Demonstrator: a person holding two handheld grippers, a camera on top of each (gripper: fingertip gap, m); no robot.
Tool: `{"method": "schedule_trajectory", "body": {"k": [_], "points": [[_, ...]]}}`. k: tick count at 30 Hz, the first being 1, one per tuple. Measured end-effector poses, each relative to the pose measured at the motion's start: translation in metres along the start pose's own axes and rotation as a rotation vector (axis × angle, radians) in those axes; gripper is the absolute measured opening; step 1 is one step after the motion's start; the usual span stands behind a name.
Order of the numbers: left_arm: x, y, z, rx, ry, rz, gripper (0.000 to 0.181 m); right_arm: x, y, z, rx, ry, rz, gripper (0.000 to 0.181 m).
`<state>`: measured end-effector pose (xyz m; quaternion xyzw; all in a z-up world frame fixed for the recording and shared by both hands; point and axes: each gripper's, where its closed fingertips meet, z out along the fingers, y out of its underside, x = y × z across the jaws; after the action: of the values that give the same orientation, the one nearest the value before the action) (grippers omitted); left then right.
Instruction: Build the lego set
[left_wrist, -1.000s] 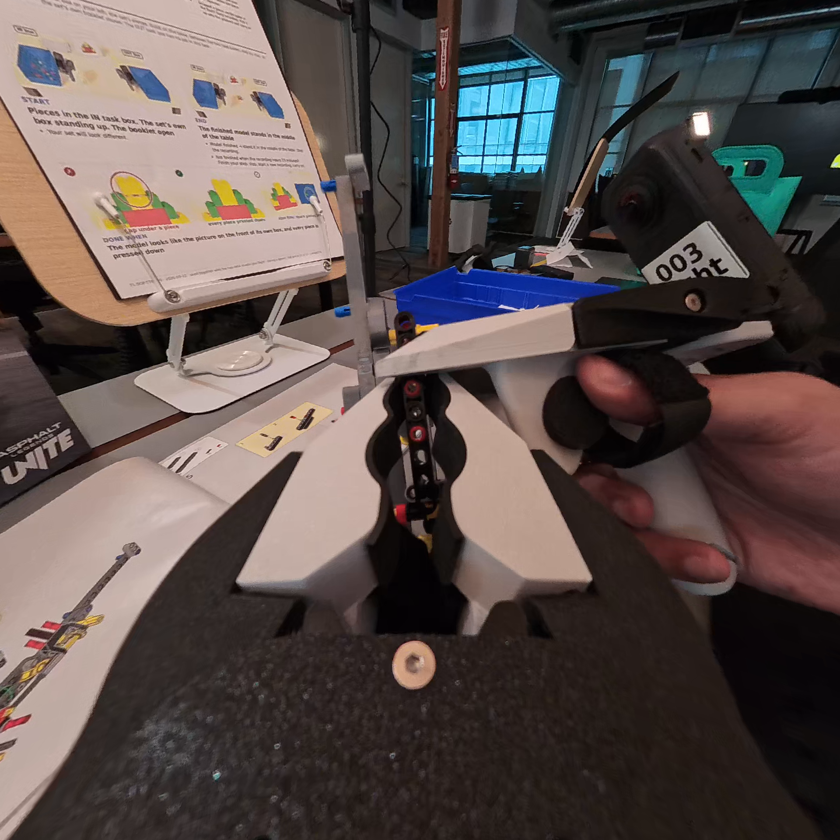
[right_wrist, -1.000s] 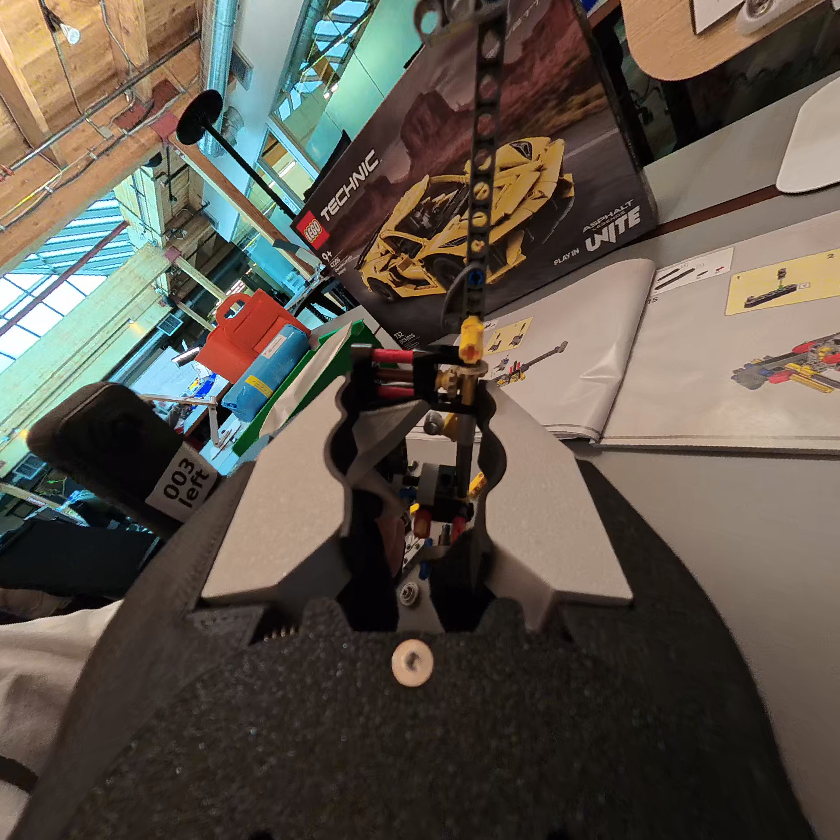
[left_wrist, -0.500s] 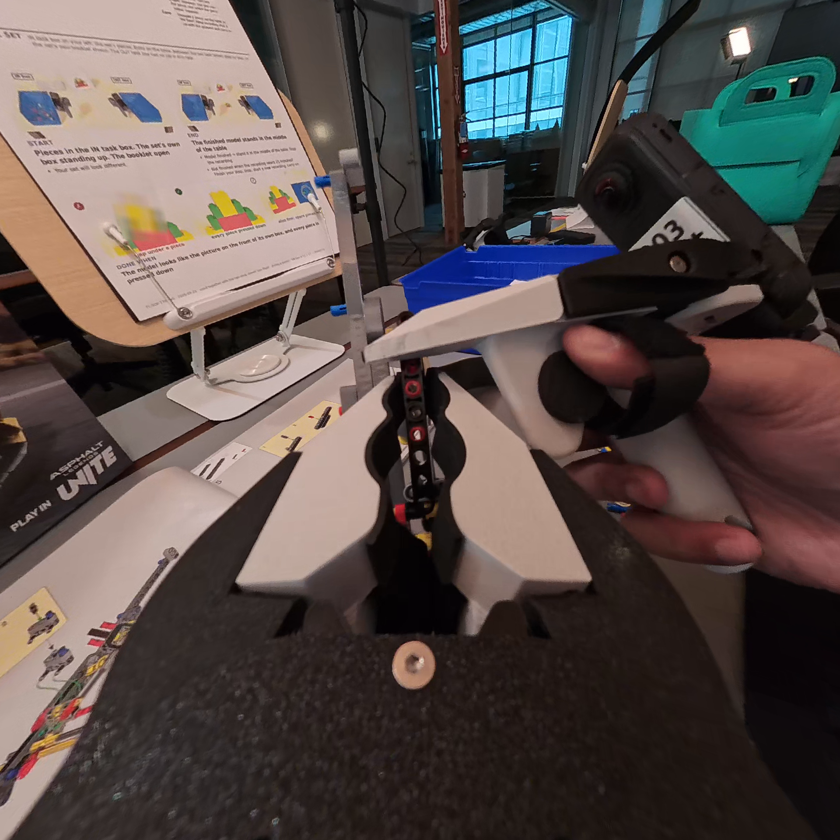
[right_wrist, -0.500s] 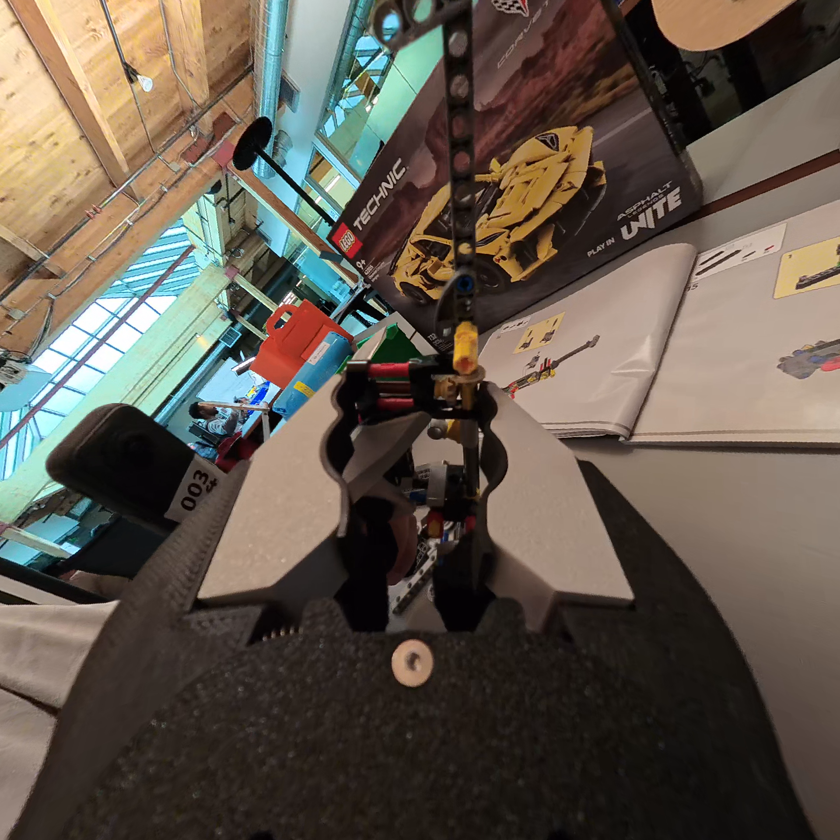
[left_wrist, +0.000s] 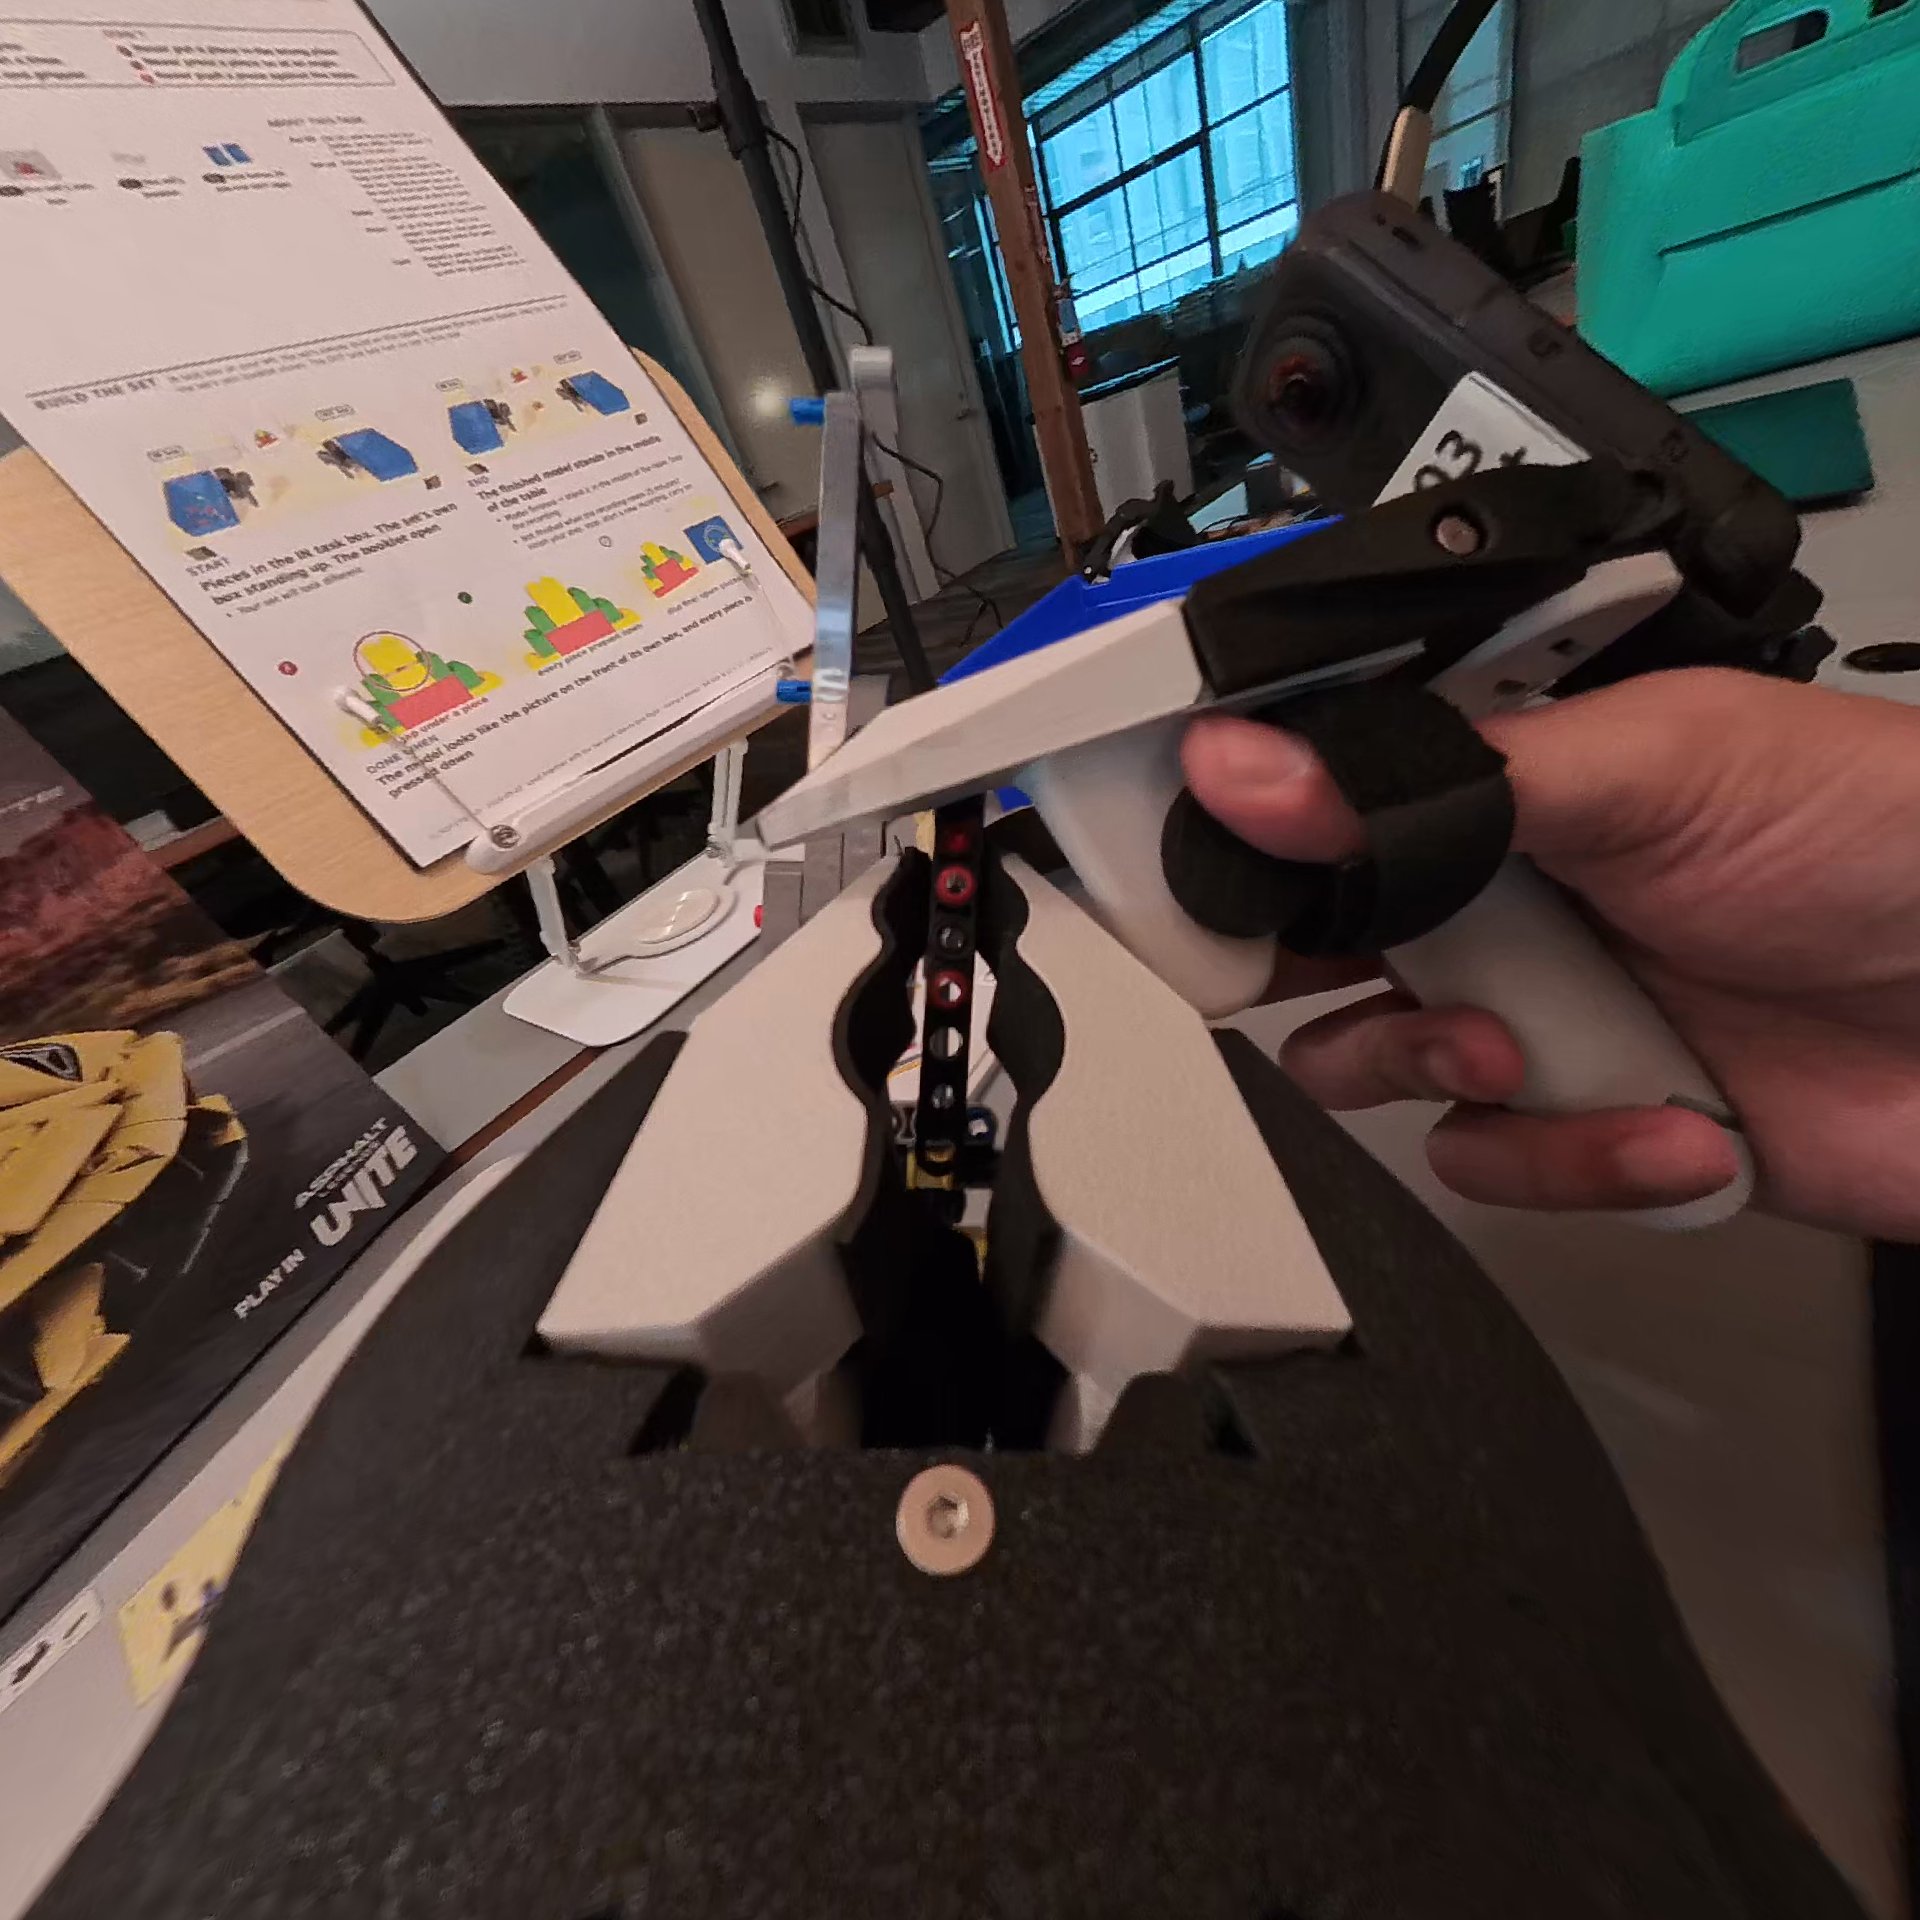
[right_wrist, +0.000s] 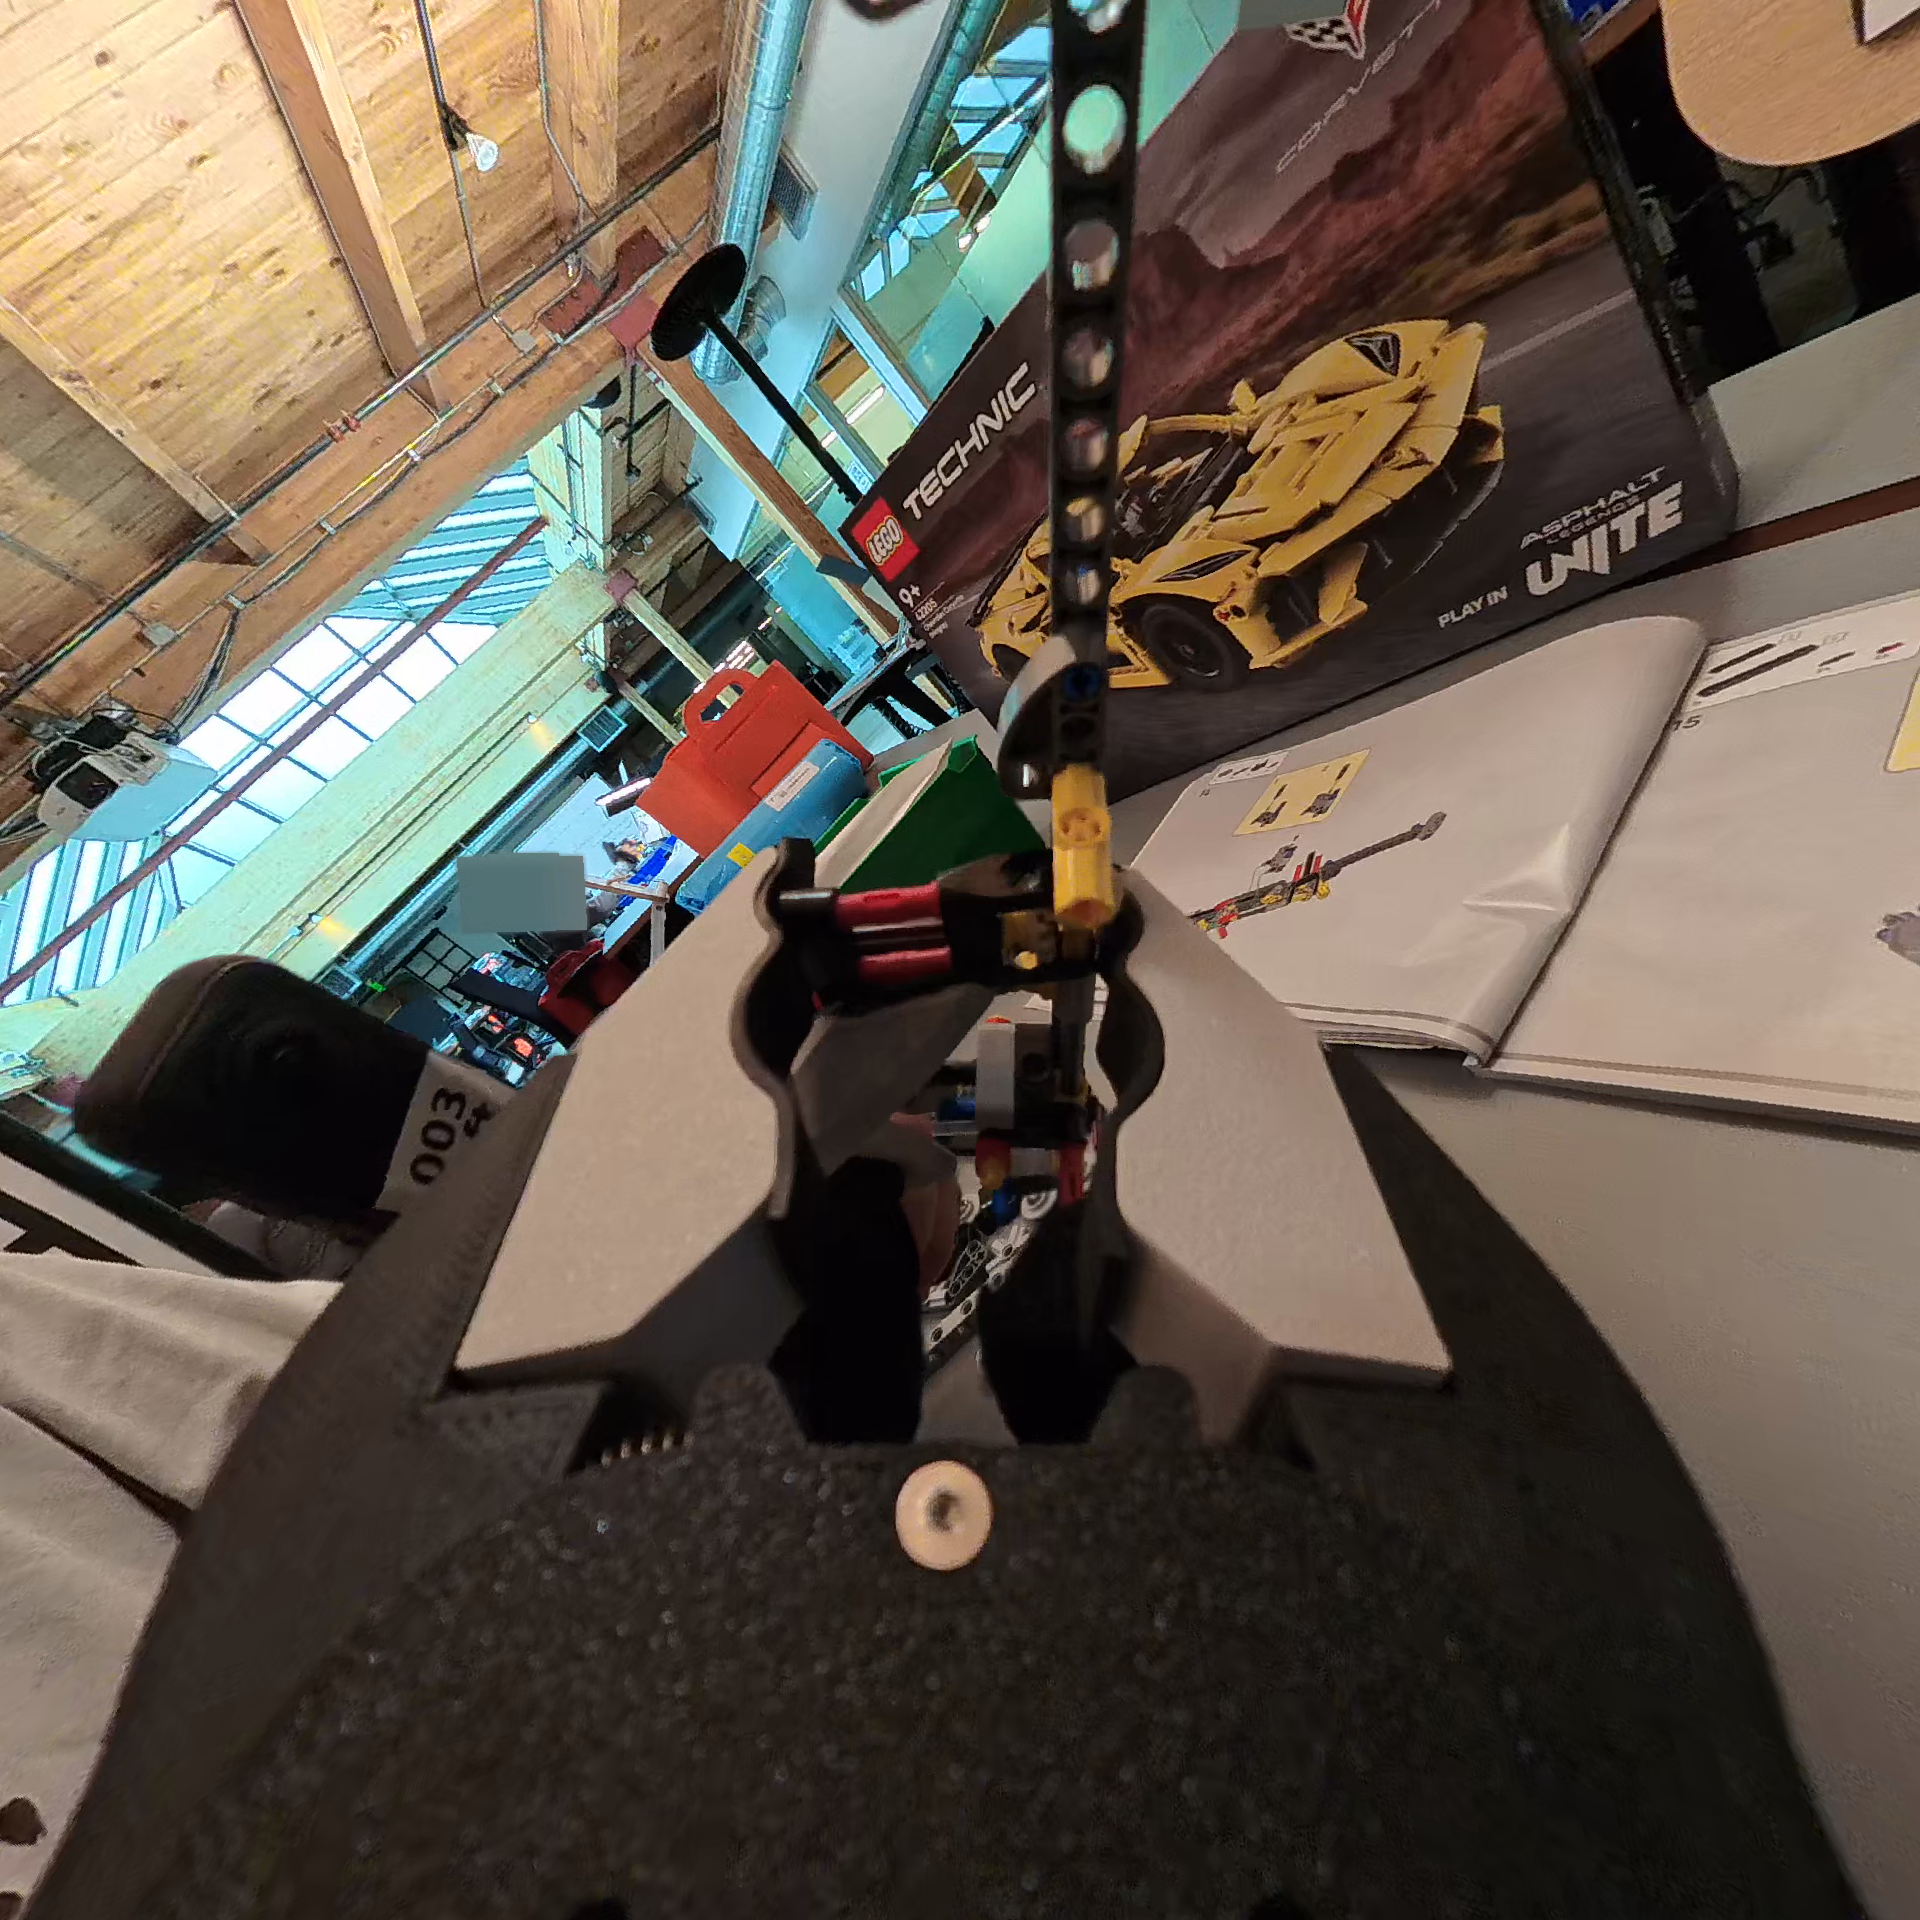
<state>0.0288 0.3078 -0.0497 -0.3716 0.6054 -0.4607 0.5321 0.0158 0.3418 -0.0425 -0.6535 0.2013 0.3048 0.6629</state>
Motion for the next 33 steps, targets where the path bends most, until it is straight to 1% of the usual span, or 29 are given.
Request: {"method": "schedule_trajectory", "body": {"k": [1,3,6,8,10,11,12,15,18,20,22,24,25,27,30,33], "points": [[0.001,0.000,0.000,0.007,0.013,-0.011,0.006,0.000,0.000,0.000,-0.001,-0.001,0.004,0.053],[0.002,-0.003,0.000,0.015,0.024,-0.017,0.007,-0.002,0.000,-0.001,0.012,-0.018,0.019,0.057],[0.003,-0.002,0.001,0.004,0.029,0.020,0.007,0.000,-0.001,-0.003,0.025,-0.018,0.003,0.059],[0.002,0.000,0.001,-0.004,0.038,0.033,0.006,-0.001,0.000,-0.002,0.008,-0.039,-0.002,0.056],[0.003,0.000,0.000,-0.016,0.040,0.085,0.006,-0.004,0.000,-0.004,-0.010,-0.108,0.068,0.055],[0.004,-0.001,-0.001,-0.014,0.040,0.092,0.006,-0.007,-0.001,-0.006,-0.003,-0.165,0.078,0.055],[0.005,-0.001,-0.001,-0.018,0.044,0.084,0.007,-0.008,0.000,-0.008,-0.006,-0.189,0.076,0.055],[0.006,0.000,-0.001,-0.016,0.037,0.100,0.006,-0.007,0.003,-0.010,-0.019,-0.200,0.010,0.055],[0.003,-0.001,0.000,-0.015,0.030,0.027,0.006,-0.005,0.004,-0.008,0.009,-0.162,-0.091,0.053],[0.002,-0.003,-0.001,-0.008,-0.003,0.064,0.006,-0.006,0.003,-0.007,0.031,-0.167,-0.091,0.053],[0.002,-0.006,-0.003,0.012,-0.052,0.153,0.006,-0.011,0.003,-0.008,0.039,-0.203,-0.086,0.056],[0.002,-0.008,-0.005,0.018,-0.074,0.171,0.006,-0.014,0.002,-0.008,0.048,-0.230,-0.074,0.055],[0.002,-0.009,-0.005,0.022,-0.084,0.187,0.006,-0.015,0.002,-0.008,0.053,-0.241,-0.079,0.053],[0.004,-0.014,-0.007,0.035,-0.099,0.230,0.006,-0.021,0.001,-0.011,0.066,-0.270,-0.106,0.053],[0.006,-0.016,-0.008,0.035,-0.118,0.244,0.006,-0.023,0.002,-0.014,0.017,-0.269,-0.096,0.052],[0.005,-0.020,-0.009,0.037,-0.158,0.275,0.007,-0.027,0.000,-0.014,0.013,-0.275,-0.092,0.053]]}}
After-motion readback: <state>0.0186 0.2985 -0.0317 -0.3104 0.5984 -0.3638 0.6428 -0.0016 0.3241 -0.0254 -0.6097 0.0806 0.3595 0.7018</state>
